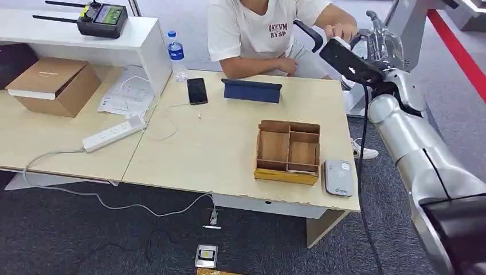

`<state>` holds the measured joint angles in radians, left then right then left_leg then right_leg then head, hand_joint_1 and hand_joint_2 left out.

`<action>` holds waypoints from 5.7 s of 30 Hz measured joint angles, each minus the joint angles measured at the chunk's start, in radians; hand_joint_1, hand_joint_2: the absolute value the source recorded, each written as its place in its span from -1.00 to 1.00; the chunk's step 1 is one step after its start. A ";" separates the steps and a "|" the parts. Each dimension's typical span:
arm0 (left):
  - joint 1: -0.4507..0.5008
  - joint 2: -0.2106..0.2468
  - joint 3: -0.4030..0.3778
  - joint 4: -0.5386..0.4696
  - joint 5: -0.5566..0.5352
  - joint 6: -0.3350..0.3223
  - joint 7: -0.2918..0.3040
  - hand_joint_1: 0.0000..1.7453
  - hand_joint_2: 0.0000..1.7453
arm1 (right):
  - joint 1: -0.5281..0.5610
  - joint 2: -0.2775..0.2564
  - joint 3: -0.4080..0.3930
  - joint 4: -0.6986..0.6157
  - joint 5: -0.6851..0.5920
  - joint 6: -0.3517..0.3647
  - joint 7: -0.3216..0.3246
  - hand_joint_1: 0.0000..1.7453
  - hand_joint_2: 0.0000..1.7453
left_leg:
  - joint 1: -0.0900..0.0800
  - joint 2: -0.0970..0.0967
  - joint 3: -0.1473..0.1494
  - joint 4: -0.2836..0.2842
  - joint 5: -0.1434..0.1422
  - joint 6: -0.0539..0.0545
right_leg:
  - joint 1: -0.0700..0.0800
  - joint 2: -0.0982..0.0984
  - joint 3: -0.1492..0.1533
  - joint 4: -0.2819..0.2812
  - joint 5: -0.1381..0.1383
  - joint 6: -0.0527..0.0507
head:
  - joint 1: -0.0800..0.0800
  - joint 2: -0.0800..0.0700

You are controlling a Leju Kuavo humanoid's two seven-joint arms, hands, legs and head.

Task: Pass the card to the sensor for recognition and then transmit it.

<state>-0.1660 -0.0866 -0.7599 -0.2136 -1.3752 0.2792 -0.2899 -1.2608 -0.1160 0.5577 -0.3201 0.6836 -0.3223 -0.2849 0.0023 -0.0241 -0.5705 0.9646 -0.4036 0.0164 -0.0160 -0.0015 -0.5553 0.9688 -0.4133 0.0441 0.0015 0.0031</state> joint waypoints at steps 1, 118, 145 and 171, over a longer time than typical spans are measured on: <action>0.000 0.000 0.000 0.000 0.000 0.000 0.001 -1.00 -1.00 | 0.000 0.000 0.000 0.000 -0.001 0.000 -0.005 1.00 1.00 | 0.000 0.000 0.000 0.000 0.000 0.000 | 0.000 0.000 0.000 0.000 0.000 0.000 | 0.000 0.000; 0.008 -0.010 0.002 -0.005 0.022 -0.043 0.091 -1.00 -1.00 | 0.709 -0.135 -0.232 -0.318 0.054 0.098 0.039 1.00 1.00 | 0.000 0.001 0.000 0.000 -0.001 0.000 | 0.000 0.000 0.001 -0.002 -0.001 0.000 | 0.000 0.000; 0.009 -0.008 0.002 -0.005 0.025 -0.045 0.095 -1.00 -1.00 | 0.744 -0.129 -0.234 -0.334 0.154 0.127 0.064 1.00 1.00 | 0.000 0.001 0.000 0.000 -0.001 0.000 | 0.000 0.000 0.000 -0.002 -0.001 0.000 | 0.000 0.000; 0.009 -0.008 0.002 -0.005 0.021 -0.045 0.097 -1.00 -1.00 | 0.759 -0.108 -0.243 -0.351 0.193 0.155 0.066 1.00 1.00 | 0.000 0.001 0.000 0.000 -0.001 0.000 | 0.000 0.000 0.001 -0.002 -0.001 0.000 | 0.000 0.000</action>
<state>-0.1574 -0.0946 -0.7584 -0.2186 -1.3539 0.2342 -0.1926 -0.5021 -0.2235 0.3147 -0.6706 0.8766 -0.1675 -0.2186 0.0024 -0.0230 -0.5704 0.9644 -0.4050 0.0168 -0.0155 -0.0011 -0.5548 0.9670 -0.4138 0.0444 0.0015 0.0034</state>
